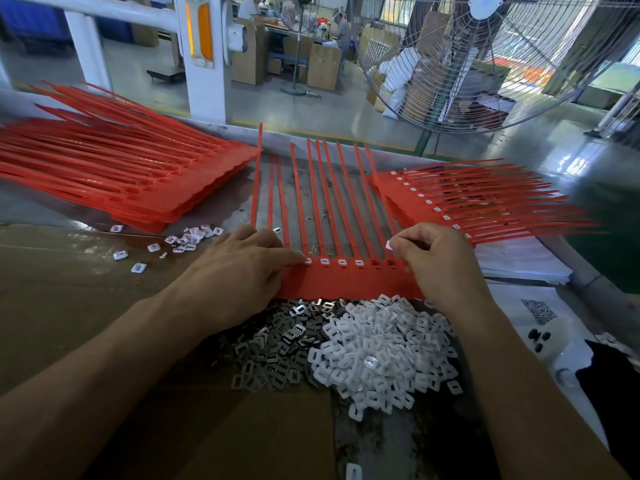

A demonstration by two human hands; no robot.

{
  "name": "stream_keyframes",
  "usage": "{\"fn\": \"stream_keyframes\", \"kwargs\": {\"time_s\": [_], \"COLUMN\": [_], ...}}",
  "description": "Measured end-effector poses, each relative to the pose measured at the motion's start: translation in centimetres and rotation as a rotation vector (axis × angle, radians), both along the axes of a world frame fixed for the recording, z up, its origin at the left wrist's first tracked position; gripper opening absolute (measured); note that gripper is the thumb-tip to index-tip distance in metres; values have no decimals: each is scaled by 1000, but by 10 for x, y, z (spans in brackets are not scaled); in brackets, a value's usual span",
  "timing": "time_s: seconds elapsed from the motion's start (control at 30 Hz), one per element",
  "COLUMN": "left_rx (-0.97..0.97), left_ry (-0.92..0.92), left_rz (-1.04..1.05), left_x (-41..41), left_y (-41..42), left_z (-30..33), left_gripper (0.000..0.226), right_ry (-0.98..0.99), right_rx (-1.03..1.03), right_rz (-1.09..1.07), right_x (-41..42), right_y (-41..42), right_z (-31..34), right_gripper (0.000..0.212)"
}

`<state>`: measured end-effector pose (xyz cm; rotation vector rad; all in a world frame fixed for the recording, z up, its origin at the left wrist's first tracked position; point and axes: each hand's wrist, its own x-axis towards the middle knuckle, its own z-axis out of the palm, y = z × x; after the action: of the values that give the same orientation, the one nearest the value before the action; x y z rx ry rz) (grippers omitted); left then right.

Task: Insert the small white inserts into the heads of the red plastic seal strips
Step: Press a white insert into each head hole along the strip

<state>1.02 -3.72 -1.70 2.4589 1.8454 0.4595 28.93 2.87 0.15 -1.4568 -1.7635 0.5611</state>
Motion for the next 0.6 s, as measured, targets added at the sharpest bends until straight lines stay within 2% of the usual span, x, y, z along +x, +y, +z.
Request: {"fn": "stream_keyframes", "kwargs": {"time_s": [0.43, 0.6], "left_rx": [14, 14], "left_ry": [-1, -6], "left_rz": [1, 1], "left_x": [0, 0], "left_y": [0, 0], "left_z": [-1, 0], "left_gripper": [42, 42], "right_ry": [-209, -234], "right_rx": [-79, -69], "right_rz": [68, 44], "right_x": [-6, -10], "right_y": [4, 5], "right_z": [-8, -9], "right_gripper": [15, 9]}}
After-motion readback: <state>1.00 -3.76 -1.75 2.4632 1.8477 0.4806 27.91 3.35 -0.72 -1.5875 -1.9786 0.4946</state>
